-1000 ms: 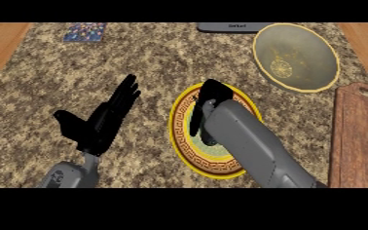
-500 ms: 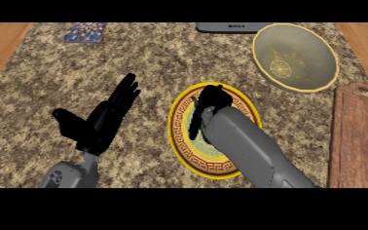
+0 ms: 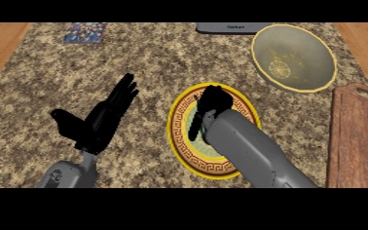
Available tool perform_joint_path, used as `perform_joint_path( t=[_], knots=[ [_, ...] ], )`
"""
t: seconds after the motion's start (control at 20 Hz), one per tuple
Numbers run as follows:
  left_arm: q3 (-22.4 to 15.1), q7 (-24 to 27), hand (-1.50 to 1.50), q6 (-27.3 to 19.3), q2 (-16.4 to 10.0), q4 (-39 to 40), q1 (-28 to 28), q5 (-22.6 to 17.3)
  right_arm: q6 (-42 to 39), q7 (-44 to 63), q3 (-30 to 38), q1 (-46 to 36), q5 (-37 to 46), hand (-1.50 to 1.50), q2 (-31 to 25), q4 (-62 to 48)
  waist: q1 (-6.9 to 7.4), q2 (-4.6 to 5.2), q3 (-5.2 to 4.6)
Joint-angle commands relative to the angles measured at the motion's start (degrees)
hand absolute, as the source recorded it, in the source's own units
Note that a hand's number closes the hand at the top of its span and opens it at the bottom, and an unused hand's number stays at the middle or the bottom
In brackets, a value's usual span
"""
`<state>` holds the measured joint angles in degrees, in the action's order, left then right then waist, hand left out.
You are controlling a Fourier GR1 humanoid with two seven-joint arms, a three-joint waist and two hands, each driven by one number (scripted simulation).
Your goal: Pick the eggplant from the plate and place it in the bowl
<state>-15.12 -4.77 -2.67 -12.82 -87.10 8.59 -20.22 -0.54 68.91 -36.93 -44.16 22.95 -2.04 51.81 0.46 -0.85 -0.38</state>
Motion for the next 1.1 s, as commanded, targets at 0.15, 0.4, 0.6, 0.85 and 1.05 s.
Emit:
perform_joint_path(
  t=[0.15,0.4,0.6,0.85,1.05],
  knots=[
    [0.8,-2.1,0.0,-0.5,1.1,-1.1,1.3,0.5,2.5,6.1,-1.9,1.3,0.3,1.5,1.9,-2.8,0.42,0.92,0.38],
    [1.3,-0.1,0.0,2.3,0.1,0.1,-0.5,0.6,0.8,7.3,-4.5,-0.1,0.9,1.5,1.9,-2.8,0.5,0.96,0.36],
    [1.1,-2.3,0.0,1.0,1.2,-2.1,0.8,0.6,-1.7,13.6,-5.8,-4.8,2.0,1.5,1.9,-1.4,0.72,0.77,0.33],
    [1.0,-1.1,0.0,1.2,1.3,-1.1,-1.9,2.3,-2.0,-8.4,-11.5,3.2,11.1,1.5,-6.0,12.1,-0.9,0.47,0.38],
    [1.5,-2.2,0.0,-0.3,2.7,-2.7,-1.7,2.0,-1.6,-8.6,-12.1,6.3,15.3,1.5,-13.8,25.7,-1.62,0.24,0.37]
  ],
)
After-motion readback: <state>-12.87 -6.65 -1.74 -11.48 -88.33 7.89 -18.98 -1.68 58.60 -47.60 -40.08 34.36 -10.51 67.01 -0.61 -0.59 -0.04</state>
